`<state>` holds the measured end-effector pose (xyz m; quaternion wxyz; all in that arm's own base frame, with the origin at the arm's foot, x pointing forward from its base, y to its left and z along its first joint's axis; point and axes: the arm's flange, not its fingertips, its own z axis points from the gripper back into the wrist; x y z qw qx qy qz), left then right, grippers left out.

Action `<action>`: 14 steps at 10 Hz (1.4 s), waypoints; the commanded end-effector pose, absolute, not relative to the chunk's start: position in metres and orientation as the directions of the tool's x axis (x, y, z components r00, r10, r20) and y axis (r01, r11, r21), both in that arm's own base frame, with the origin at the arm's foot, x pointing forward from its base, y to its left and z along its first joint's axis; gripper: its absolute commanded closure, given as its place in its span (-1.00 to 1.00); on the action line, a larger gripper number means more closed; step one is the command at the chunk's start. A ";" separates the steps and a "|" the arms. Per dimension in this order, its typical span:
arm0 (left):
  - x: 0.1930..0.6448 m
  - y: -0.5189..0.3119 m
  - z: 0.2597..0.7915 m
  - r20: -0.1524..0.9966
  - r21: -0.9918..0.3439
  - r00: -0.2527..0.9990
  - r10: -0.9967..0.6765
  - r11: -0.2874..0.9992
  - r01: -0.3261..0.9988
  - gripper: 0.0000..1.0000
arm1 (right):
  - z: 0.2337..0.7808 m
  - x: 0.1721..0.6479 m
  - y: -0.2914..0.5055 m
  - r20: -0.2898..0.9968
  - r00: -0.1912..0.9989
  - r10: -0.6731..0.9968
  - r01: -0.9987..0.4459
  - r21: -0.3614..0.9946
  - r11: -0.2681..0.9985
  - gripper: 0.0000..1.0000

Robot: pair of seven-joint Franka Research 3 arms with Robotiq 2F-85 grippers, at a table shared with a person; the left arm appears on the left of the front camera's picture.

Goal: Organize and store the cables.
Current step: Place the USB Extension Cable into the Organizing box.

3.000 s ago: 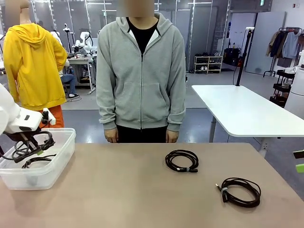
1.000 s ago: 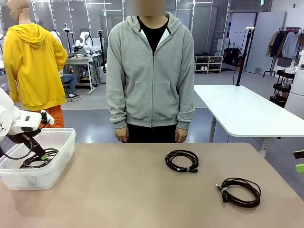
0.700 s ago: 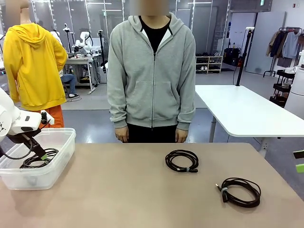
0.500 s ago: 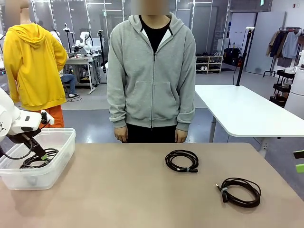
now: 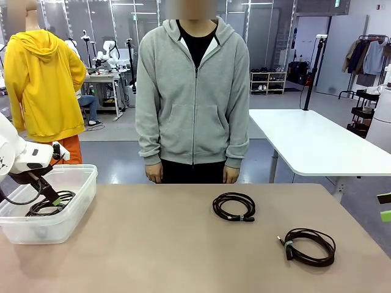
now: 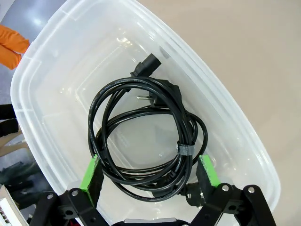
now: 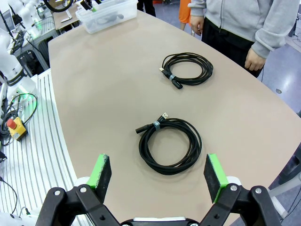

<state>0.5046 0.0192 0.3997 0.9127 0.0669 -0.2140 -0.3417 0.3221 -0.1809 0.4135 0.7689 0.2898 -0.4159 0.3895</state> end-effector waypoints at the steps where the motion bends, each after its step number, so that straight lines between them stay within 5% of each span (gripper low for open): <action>1: 0.505 0.023 0.399 0.342 0.272 0.668 -0.660 0.750 0.602 -1.00 | 0.413 0.323 -0.183 0.875 0.326 0.358 -0.848 0.103 0.521 -1.00; 3: 0.493 0.016 0.422 0.361 0.292 0.613 -0.703 0.709 0.641 -1.00 | 0.414 0.322 -0.181 0.865 0.351 0.358 -0.840 0.122 0.529 -1.00; 4: 0.478 0.022 0.462 0.421 0.273 0.567 -0.708 0.695 0.665 -1.00 | 0.432 0.319 -0.168 0.816 0.237 0.527 -0.900 -0.019 0.435 -1.00; 8: 0.404 0.028 0.532 0.596 0.149 0.353 -0.721 0.531 0.834 -1.00 | 0.456 0.353 -0.101 0.647 0.157 0.747 -0.957 -0.088 0.277 -1.00; 12: 0.309 -0.011 0.557 0.599 0.275 0.086 -0.796 0.305 0.912 -1.00 | 0.444 0.386 -0.031 0.494 0.153 0.856 -0.972 -0.080 0.220 -1.00; 14: 0.308 -0.022 0.558 0.565 0.301 0.021 -0.825 0.229 0.926 -1.00 | 0.448 0.383 -0.020 0.479 0.120 0.869 -0.969 -0.134 0.208 -1.00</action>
